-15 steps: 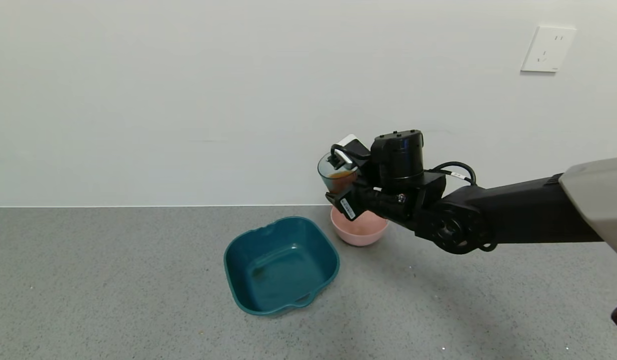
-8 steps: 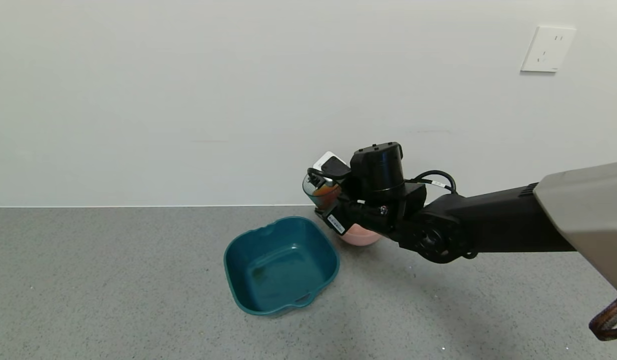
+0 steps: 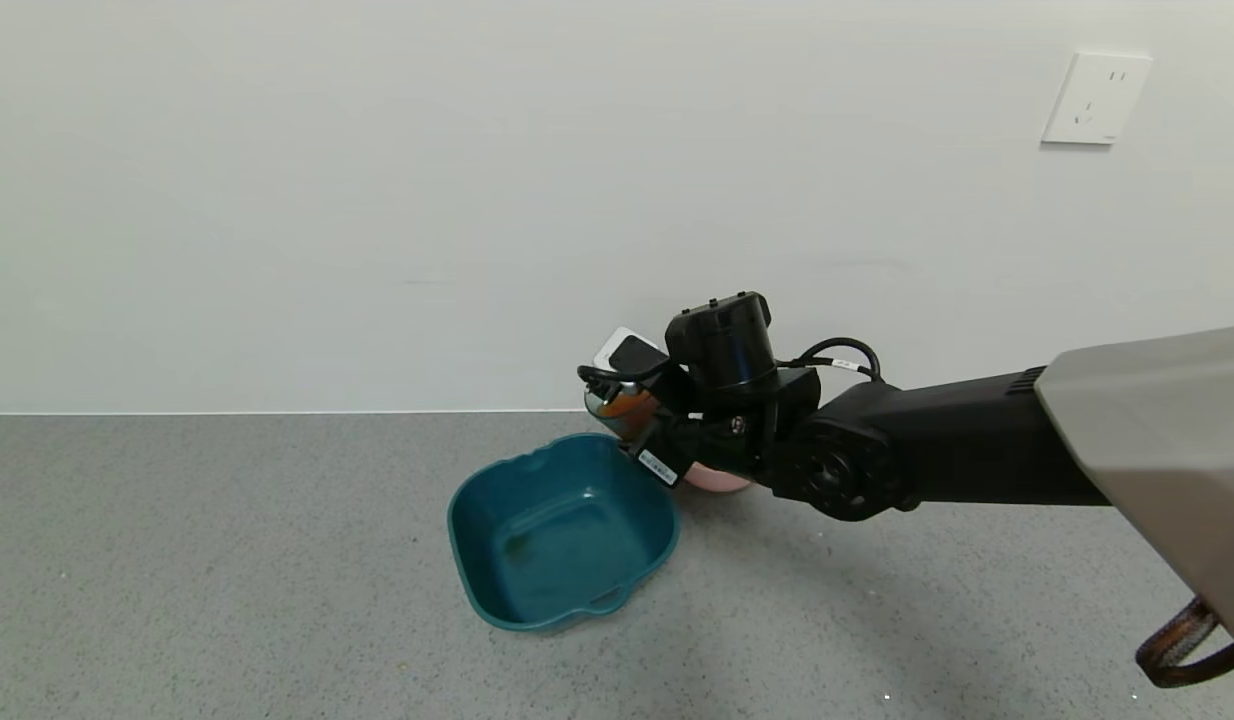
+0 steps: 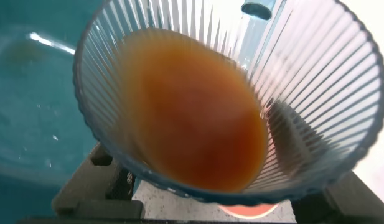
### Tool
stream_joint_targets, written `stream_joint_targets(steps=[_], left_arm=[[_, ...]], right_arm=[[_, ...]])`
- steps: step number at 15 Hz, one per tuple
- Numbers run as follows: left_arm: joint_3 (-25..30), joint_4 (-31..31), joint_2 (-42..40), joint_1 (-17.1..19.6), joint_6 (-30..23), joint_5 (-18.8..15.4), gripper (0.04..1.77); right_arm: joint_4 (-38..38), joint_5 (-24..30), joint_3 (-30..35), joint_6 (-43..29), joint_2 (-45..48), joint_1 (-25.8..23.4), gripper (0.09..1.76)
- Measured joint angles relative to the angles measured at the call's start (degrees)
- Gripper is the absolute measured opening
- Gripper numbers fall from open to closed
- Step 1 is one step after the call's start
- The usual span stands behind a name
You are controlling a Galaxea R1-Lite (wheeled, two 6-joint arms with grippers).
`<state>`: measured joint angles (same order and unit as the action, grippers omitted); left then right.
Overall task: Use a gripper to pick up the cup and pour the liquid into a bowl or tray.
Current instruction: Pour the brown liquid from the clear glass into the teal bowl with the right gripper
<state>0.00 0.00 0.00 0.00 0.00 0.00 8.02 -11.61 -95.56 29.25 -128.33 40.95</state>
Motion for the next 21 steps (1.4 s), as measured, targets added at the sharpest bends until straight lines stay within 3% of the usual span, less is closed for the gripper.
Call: stream_joint_targets(steps=[13,21], left_arm=[[0.0,0.0,0.0,0.0,0.0,0.0,1.72],[0.0,0.0,0.0,0.0,0.0,0.0,1.72]], right_arm=[[-5.49,-13.95,-9.81,15.15,-6.07,1.55,1.35],[-5.16,-20.16,-10.84,24.42,-7.5,2.27,1.35]])
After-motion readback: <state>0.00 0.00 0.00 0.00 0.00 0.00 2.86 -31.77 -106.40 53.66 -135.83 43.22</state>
